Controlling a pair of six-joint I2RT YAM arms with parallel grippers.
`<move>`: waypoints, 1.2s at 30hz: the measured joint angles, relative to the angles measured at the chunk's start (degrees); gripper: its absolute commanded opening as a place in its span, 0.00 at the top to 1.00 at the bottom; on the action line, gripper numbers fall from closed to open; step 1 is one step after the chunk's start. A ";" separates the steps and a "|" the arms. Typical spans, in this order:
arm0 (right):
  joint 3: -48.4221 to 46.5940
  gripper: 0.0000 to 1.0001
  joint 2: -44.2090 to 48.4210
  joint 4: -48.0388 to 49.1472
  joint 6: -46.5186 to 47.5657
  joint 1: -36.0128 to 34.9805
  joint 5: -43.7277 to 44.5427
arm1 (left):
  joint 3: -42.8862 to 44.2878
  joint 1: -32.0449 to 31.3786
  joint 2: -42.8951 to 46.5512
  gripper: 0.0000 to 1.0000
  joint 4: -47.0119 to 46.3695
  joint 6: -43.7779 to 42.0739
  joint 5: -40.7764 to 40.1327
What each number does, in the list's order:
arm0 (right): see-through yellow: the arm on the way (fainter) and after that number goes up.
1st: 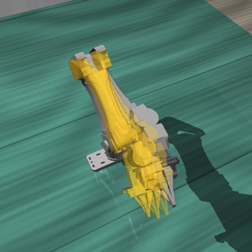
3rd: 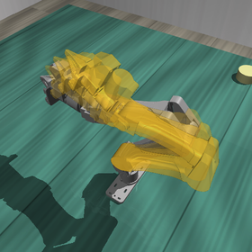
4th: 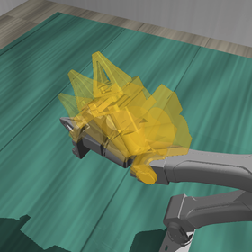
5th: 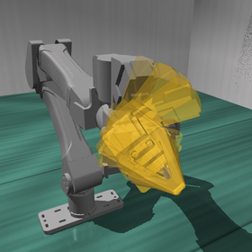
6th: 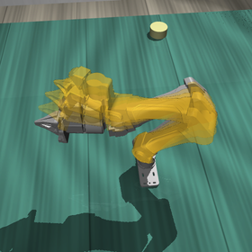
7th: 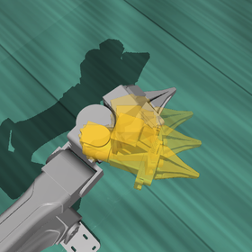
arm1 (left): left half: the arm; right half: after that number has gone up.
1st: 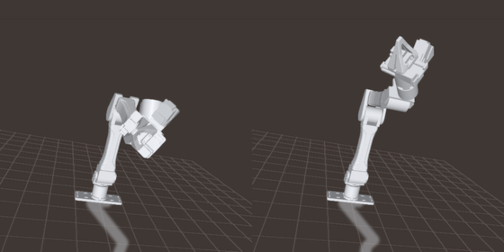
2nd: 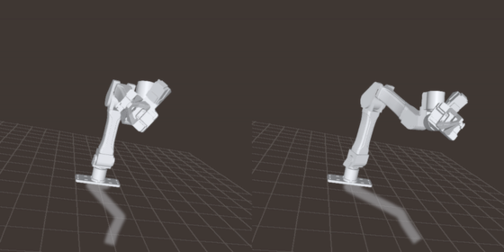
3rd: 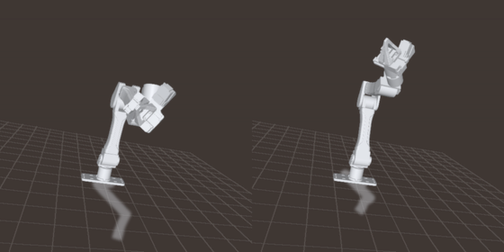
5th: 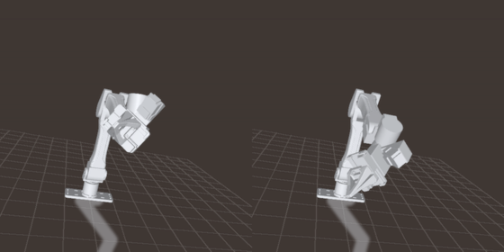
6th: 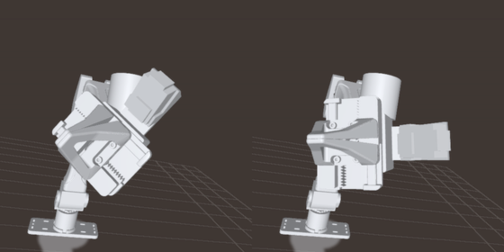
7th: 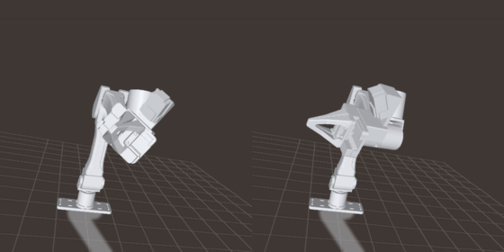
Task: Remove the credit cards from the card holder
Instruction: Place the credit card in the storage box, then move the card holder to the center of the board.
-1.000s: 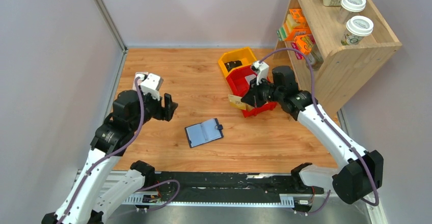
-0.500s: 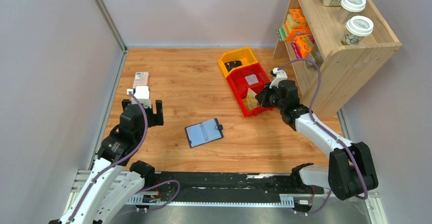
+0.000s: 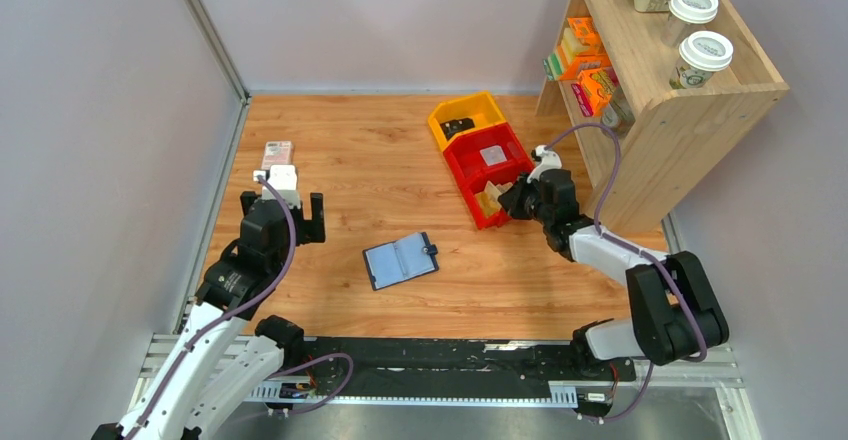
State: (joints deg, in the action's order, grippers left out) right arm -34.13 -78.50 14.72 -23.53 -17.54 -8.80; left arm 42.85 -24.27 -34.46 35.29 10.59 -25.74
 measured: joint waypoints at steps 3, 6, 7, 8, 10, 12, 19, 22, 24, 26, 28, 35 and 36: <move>0.85 0.58 -0.55 0.66 -1.07 0.00 0.26 | 0.00 0.00 -0.22 0.00 -0.02 -0.02 0.35; 0.61 0.41 -0.11 1.01 -1.14 -0.07 0.48 | 0.00 0.00 -0.35 0.00 -0.26 -0.02 0.92; 0.39 0.37 0.55 0.15 -0.79 -0.15 0.87 | 0.00 0.00 -0.50 0.00 -0.44 -0.02 1.27; 0.33 0.35 1.27 -0.72 -0.68 -0.26 1.40 | 0.00 0.00 -0.61 0.00 -0.44 -0.02 1.44; -0.15 0.28 3.37 -3.91 -0.07 -0.98 2.86 | 0.00 0.00 -0.94 0.00 -0.44 0.00 1.90; -1.31 0.17 5.35 -7.85 0.72 -2.27 4.39 | 0.00 0.02 -1.33 0.00 -0.42 0.00 2.40; -8.44 0.00 8.87 -19.21 2.14 -12.59 12.92 | 0.00 0.02 -1.70 0.00 -0.39 0.02 3.13; -10.62 0.00 8.70 -21.53 2.10 -19.52 15.23 | 0.00 0.02 -1.27 0.00 -0.39 0.04 2.89; -12.28 0.00 7.26 -22.69 1.66 -24.41 16.76 | 0.00 0.02 -0.59 0.00 -0.39 0.04 2.47; -14.56 0.00 4.26 -23.43 1.03 -28.63 17.99 | 0.00 0.02 0.20 0.00 -0.37 0.07 1.88; -17.38 0.00 0.20 -24.15 0.79 -32.79 19.21 | 0.00 0.02 1.16 0.00 -0.37 0.20 0.90; -28.57 0.15 -16.22 -26.91 0.83 -44.74 20.39 | 0.00 0.02 4.37 0.00 -0.35 0.72 -2.97; -30.36 0.17 -18.43 -27.50 0.85 -45.90 20.24 | 0.00 0.02 4.68 0.00 -0.33 0.74 -3.34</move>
State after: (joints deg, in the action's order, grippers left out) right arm -64.49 -96.92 -12.78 -22.68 -63.44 11.44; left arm 42.85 -24.25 -29.78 34.96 11.33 -29.08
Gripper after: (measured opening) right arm 0.887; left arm 0.997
